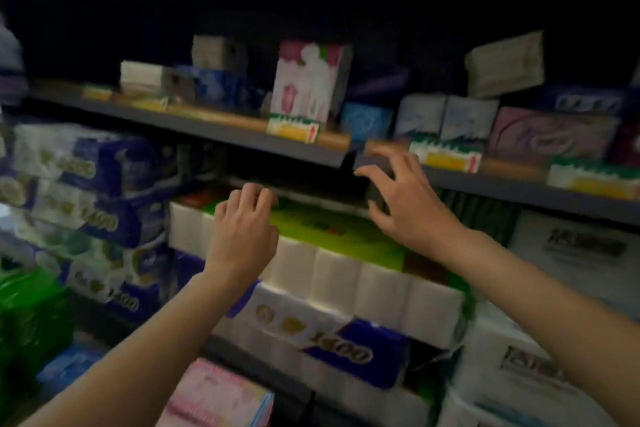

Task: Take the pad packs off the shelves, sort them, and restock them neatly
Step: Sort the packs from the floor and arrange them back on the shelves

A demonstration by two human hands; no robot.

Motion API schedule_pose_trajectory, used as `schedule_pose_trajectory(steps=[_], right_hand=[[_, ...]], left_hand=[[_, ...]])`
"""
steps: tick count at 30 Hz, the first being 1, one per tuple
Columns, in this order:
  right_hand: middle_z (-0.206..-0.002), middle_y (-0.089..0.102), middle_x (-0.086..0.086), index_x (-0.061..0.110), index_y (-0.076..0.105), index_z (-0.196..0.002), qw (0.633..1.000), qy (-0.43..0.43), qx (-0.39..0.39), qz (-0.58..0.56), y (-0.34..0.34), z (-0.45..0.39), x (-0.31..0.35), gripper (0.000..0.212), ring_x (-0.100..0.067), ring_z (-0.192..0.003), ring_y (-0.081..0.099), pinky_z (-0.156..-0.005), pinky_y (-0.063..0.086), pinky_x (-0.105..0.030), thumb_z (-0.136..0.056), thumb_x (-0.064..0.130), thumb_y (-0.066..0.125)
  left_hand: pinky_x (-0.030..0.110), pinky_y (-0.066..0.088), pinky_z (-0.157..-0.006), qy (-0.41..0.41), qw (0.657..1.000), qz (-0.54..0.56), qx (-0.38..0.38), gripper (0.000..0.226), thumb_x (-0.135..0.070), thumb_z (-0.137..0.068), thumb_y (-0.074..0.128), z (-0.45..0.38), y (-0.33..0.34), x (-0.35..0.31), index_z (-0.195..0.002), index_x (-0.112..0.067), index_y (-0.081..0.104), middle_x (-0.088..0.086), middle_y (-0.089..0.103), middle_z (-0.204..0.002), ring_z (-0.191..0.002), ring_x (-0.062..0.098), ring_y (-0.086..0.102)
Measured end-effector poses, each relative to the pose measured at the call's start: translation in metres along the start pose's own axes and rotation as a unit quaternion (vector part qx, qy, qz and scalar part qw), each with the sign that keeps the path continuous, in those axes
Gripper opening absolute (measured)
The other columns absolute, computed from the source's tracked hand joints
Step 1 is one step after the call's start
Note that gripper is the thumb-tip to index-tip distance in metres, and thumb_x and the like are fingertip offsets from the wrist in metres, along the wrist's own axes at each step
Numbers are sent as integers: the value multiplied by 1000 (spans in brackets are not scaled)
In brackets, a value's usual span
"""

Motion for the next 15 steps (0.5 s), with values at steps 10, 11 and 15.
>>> schedule_pose_trajectory(steps=[10,11,15], right_hand=[[-149,19,-5,21,43,-133,993,100,-47,47,-89,-6,-146,45,-25,-137,11,-111,26,-43,-90,24,55],[-150,16,-4,21,40,-135,990,124,-37,50,-94,-5,-166,47,-26,-138,10,-110,26,-43,-91,25,55],[-153,9,-5,22,28,-143,976,201,34,70,-103,-1,-242,60,-29,-139,10,-111,25,-41,-90,27,55]], left_hand=[[34,29,-77,70,992,67,-85,27,-7,-79,58,-137,-24,-141,-106,-7,53,12,50,-109,-96,32,47],[33,26,-77,75,991,75,-86,28,-9,-81,57,-148,-22,-156,-108,-8,52,11,48,-111,-98,31,45],[36,31,-87,88,992,72,-61,34,-17,-86,52,-185,-9,-219,-119,-13,46,7,43,-120,-109,27,41]])
Point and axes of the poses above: each hand's wrist, its own z-axis away from the middle knuckle, its own y-axis out of the palm, x = y × z, the point moved 3 cm from there along -z, towards the middle knuckle
